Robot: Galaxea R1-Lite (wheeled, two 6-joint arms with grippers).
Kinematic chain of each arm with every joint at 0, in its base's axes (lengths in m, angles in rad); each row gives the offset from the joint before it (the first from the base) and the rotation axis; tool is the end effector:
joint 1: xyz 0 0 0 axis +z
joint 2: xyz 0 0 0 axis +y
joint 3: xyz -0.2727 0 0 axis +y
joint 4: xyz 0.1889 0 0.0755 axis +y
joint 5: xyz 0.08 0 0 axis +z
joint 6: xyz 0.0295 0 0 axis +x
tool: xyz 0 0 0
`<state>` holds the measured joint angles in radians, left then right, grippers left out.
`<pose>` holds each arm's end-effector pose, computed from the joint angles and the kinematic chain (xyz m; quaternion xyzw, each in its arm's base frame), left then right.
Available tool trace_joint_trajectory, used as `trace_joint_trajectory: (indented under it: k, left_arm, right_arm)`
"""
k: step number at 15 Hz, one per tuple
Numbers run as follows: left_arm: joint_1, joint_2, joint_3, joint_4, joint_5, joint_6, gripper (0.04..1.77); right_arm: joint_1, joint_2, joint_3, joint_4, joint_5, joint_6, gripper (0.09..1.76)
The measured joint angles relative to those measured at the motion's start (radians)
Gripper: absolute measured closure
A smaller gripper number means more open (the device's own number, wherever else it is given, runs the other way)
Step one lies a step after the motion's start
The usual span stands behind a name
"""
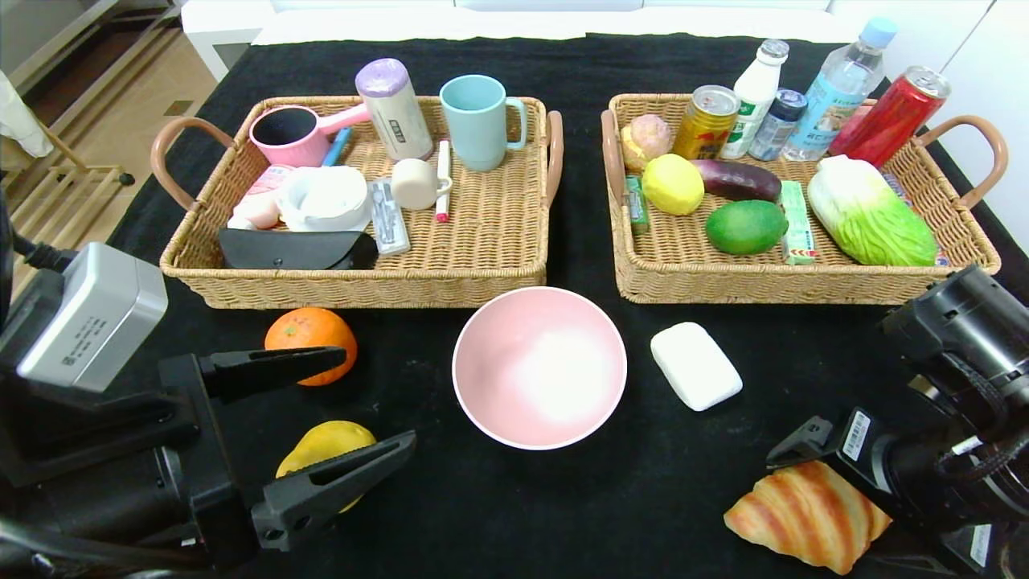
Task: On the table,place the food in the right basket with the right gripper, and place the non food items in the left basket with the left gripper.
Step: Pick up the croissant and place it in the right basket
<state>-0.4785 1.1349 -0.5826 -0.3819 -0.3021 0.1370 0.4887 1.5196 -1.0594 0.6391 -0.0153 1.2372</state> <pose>0.1663 -0.0961 0.1940 0.0705 0.0586 -0.3840 0.9188 0.2108 0.1116 0.1585 0.3746 0.5281 -0.1305 0.7509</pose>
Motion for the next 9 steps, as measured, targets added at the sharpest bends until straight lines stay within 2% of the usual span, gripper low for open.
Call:
trace_joint_trajectory:
  k: [7,8,9]
  left_arm:
    - [0.0,0.0,0.0,-0.003,0.0,0.0,0.09]
    - [0.0,-0.001,0.0,-0.003,0.0,0.0,0.09]
    - [0.0,-0.001,0.0,-0.003,0.0,0.0,0.09]
  right_arm:
    - [0.0,0.019,0.001,-0.001,0.001,0.001,0.14]
    - [0.001,0.02,0.001,-0.002,0.0,0.001,0.24]
    - [0.002,0.021,0.001,-0.001,0.0,0.001,0.42]
